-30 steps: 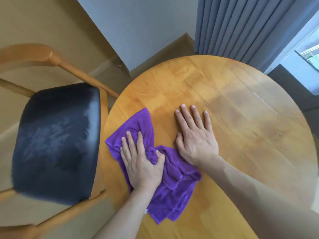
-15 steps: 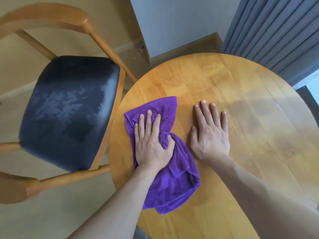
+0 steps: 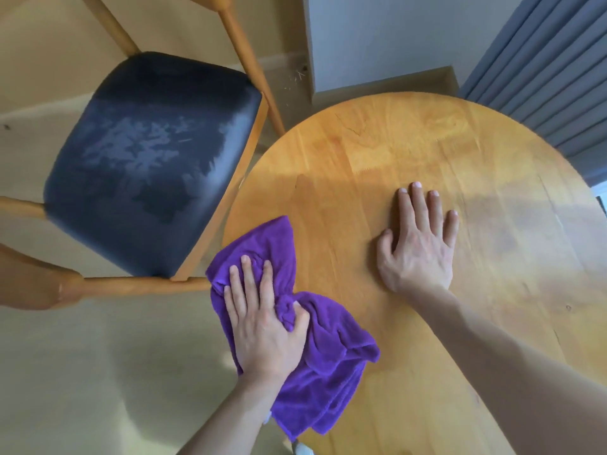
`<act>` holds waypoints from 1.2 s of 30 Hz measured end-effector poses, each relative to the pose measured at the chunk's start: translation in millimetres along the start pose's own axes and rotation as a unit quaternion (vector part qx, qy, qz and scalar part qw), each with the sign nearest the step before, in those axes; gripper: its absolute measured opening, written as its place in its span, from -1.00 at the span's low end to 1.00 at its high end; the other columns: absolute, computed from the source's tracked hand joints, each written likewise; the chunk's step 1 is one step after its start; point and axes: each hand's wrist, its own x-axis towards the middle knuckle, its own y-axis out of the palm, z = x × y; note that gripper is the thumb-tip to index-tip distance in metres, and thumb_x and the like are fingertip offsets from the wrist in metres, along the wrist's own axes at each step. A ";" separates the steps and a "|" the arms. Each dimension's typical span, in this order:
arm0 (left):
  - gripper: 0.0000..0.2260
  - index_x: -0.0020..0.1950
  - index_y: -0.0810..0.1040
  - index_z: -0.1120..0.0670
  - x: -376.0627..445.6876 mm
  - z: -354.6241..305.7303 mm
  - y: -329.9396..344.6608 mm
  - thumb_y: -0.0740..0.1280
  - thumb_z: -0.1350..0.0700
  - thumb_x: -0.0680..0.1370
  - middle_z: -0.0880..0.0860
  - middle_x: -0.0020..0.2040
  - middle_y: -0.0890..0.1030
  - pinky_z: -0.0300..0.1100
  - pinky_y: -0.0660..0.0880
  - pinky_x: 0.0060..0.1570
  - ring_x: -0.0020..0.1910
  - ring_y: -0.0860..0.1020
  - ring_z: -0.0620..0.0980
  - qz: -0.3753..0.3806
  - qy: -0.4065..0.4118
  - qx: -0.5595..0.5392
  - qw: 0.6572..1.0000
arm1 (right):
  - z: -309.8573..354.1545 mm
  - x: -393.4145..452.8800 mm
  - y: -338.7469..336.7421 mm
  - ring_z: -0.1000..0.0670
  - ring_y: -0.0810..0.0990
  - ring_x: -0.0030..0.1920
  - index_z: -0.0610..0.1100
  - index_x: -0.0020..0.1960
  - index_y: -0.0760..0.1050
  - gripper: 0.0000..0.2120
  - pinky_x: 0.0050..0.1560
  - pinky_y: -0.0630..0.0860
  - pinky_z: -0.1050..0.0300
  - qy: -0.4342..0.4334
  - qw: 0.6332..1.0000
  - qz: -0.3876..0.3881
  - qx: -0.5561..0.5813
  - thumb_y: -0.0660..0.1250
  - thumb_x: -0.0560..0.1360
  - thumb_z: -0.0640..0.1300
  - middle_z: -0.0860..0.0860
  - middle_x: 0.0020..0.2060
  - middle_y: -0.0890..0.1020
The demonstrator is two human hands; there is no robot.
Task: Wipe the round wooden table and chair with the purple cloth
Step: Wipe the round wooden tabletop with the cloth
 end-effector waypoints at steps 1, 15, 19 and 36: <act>-0.31 0.60 0.30 0.08 -10.2 -3.6 2.4 0.23 -0.10 0.48 0.11 0.68 0.09 0.23 0.07 0.58 0.67 0.00 0.15 0.003 -0.001 0.010 1.000 | -0.1 0.2 -0.1 -0.08 -0.07 0.66 -0.03 0.65 0.07 -0.29 0.61 -0.12 -0.26 0.002 1.000 -0.005 0.000 0.10 0.53 0.07 0.04 0.67 0.05; -0.33 0.60 0.32 0.05 -16.4 -17.5 3.1 0.19 -0.14 0.50 0.10 0.67 0.13 0.17 0.01 0.60 0.66 0.02 0.12 -0.014 -0.041 0.027 0.999 | -0.1 -3.7 -5.5 -0.10 0.21 0.60 -0.08 0.55 0.34 -0.38 0.59 0.05 -0.19 -0.258 0.966 0.024 0.010 0.15 0.50 0.03 0.02 0.58 0.32; -0.34 0.60 0.32 0.03 -32.4 -38.7 6.7 0.17 -0.15 0.51 0.10 0.67 0.16 0.14 0.00 0.61 0.66 0.05 0.12 -0.035 -0.121 0.022 0.992 | -0.7 -5.4 -7.2 -0.11 0.20 0.60 -0.09 0.55 0.33 -0.38 0.59 0.04 -0.19 -0.272 0.961 0.027 0.024 0.14 0.51 0.05 0.01 0.59 0.31; -0.25 0.59 0.33 0.11 -157.6 -168.1 42.3 0.26 -0.19 0.46 0.21 0.66 0.13 0.23 0.03 0.59 0.65 0.03 0.23 -0.011 -0.120 0.022 0.992 | -2.7 -4.0 -5.6 -0.13 0.14 0.62 -0.10 0.58 0.26 -0.37 0.60 -0.02 -0.20 -0.277 0.960 0.034 0.010 0.04 0.53 0.03 0.00 0.60 0.26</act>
